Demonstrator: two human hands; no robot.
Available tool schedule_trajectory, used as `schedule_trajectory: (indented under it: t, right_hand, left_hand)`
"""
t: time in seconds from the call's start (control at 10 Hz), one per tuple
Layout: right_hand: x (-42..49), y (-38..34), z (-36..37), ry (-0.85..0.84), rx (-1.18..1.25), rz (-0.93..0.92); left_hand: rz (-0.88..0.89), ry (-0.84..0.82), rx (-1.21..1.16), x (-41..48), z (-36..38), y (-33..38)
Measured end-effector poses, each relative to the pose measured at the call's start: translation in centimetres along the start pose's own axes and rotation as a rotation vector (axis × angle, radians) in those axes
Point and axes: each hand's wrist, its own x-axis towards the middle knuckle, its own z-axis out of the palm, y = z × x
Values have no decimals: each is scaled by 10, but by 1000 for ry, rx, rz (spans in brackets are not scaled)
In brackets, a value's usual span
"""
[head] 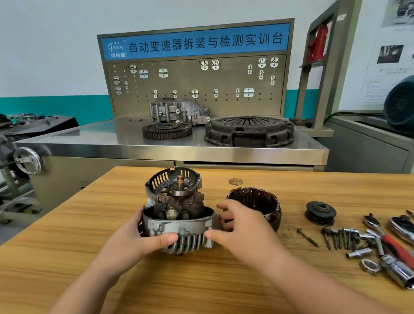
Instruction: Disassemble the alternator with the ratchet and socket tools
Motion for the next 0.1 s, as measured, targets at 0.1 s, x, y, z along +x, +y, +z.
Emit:
schedule_trajectory:
  t: [0.1]
  right_hand:
    - [-5,-15,-38,67,69,-35]
  left_hand:
    - [14,95,102,-3,-4,6]
